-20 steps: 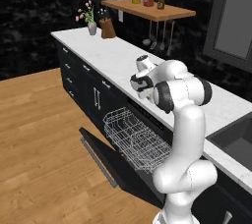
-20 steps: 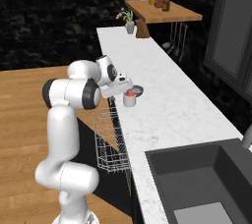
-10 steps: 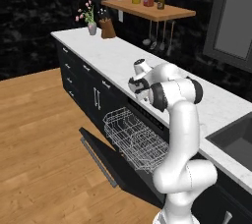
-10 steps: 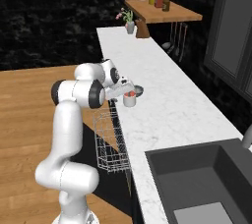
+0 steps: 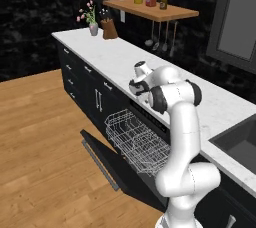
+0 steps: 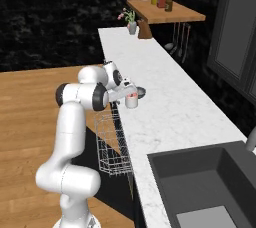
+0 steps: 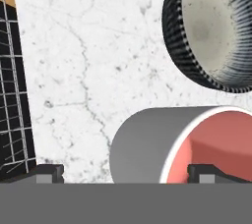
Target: Pick up the cup and bowl from the counter, place them in the dishwasher, and close the dishwasher door.
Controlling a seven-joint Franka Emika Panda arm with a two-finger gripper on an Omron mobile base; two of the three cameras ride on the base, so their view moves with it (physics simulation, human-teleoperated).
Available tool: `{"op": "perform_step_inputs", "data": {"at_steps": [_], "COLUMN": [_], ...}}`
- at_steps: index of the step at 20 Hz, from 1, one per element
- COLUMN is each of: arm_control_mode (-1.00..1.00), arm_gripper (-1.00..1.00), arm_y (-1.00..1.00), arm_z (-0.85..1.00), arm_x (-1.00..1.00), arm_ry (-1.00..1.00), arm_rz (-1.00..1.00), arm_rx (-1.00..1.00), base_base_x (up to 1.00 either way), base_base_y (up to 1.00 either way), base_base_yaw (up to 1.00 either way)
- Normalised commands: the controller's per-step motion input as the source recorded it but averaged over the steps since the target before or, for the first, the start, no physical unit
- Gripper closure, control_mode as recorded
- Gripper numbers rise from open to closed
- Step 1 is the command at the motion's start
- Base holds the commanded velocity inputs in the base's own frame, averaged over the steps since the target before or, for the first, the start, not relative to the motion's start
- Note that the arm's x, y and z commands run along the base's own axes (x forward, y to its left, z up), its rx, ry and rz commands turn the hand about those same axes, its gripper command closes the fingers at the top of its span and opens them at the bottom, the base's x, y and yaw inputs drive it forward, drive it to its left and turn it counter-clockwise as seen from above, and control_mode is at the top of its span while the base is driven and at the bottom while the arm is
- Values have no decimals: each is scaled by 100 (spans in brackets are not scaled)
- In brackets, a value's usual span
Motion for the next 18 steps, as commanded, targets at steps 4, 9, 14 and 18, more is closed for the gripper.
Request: {"op": "perform_step_inputs", "data": {"at_steps": [4, 9, 14, 18], "arm_control_mode": [-100, -100, -100, -100], "arm_gripper": [100, 100, 100, 100], "arm_y": [0, 0, 0, 20], "arm_z": [-9, -8, -2, 5], "arm_x": [0, 0, -1, -51], "arm_ry": [0, 0, 0, 0], "arm_rz": [2, 1, 0, 0], "arm_rx": [0, 0, 1, 3], "base_base_x": [0, 0, 0, 0], "base_base_y": [0, 0, 0, 0], "base_base_yaw": [0, 0, 0, 0]}}
